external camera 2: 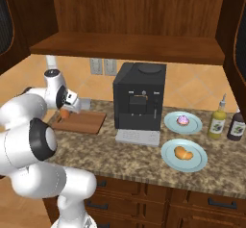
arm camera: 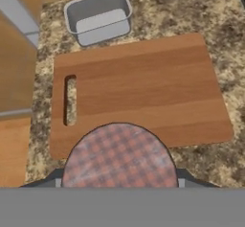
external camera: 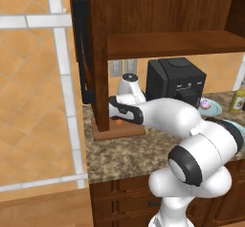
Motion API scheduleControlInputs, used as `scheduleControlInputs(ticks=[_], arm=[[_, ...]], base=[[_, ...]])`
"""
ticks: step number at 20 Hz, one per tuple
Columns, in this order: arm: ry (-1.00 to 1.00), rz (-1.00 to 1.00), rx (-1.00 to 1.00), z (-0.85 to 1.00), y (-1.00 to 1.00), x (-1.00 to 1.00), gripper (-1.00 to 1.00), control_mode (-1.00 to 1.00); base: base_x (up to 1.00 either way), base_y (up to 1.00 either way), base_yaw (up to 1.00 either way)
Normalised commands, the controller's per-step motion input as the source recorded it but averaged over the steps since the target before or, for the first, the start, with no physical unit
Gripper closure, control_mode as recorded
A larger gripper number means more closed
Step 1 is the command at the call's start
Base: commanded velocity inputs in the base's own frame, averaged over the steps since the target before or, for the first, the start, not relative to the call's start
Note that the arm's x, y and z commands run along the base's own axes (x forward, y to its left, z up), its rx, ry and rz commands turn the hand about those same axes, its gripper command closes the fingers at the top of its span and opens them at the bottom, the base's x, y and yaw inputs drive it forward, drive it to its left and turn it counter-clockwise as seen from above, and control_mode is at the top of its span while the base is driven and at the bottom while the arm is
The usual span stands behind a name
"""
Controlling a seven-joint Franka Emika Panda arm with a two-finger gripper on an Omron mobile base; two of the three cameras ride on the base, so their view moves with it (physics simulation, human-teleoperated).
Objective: From the different types of pastries on the counter, select a croissant and place it on the cutting board. Then retrieve a jar of jam from the cabinet and place it alongside the croissant on the cutting board.
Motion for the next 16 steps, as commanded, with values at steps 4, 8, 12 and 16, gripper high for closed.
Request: scheduleControlInputs(ticks=[4, 8, 12, 16], arm=[[0.04, 0.00, 0.03, -0.04, 0.00, 0.05, 1.00, -1.00], [0.00, 0.00, 0.01, 0.00, -0.01, 0.69, 1.00, -1.00], [0.00, 0.00, 0.00, -0.04, 0.00, 0.15, 1.00, -1.00], [0.00, 0.00, -0.12, -0.88, 0.15, 0.14, 1.00, -1.00]], base=[[0.00, 0.00, 0.00], [0.00, 0.00, 0.00], [0.00, 0.00, 0.00], [0.00, 0.00, 0.00]])
